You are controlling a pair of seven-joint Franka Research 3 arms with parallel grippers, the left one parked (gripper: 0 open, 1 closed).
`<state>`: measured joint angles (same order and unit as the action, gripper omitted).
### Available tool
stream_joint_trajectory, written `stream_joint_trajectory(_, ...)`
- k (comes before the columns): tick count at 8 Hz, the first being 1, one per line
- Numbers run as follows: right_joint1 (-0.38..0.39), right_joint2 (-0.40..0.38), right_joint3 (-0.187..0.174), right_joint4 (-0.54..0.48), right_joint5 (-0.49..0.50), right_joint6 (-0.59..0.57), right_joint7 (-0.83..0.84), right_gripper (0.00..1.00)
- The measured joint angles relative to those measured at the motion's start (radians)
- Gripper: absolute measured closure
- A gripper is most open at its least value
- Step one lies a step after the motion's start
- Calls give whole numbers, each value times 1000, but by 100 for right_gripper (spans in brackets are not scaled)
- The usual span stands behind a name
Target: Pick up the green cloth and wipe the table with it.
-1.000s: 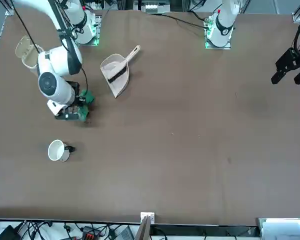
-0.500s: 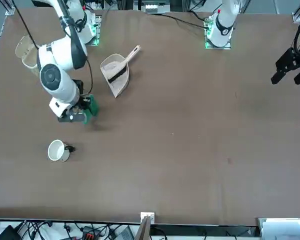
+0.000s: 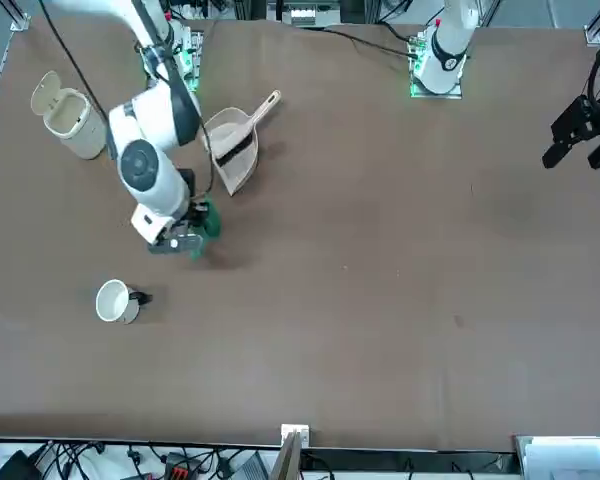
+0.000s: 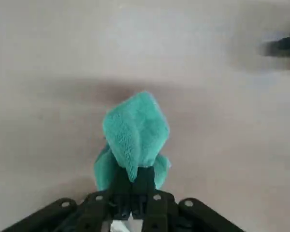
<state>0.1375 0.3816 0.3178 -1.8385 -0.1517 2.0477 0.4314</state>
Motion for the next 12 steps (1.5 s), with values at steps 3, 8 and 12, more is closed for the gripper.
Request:
stream_joint_trajectory(3, 97, 112, -1, 27, -51, 59, 149, 98)
stream_joint_trajectory(8, 143, 225, -5, 75, -192, 83, 331, 45)
stream_joint_trajectory(12, 138, 202, -7, 257, -192, -94, 336, 0)
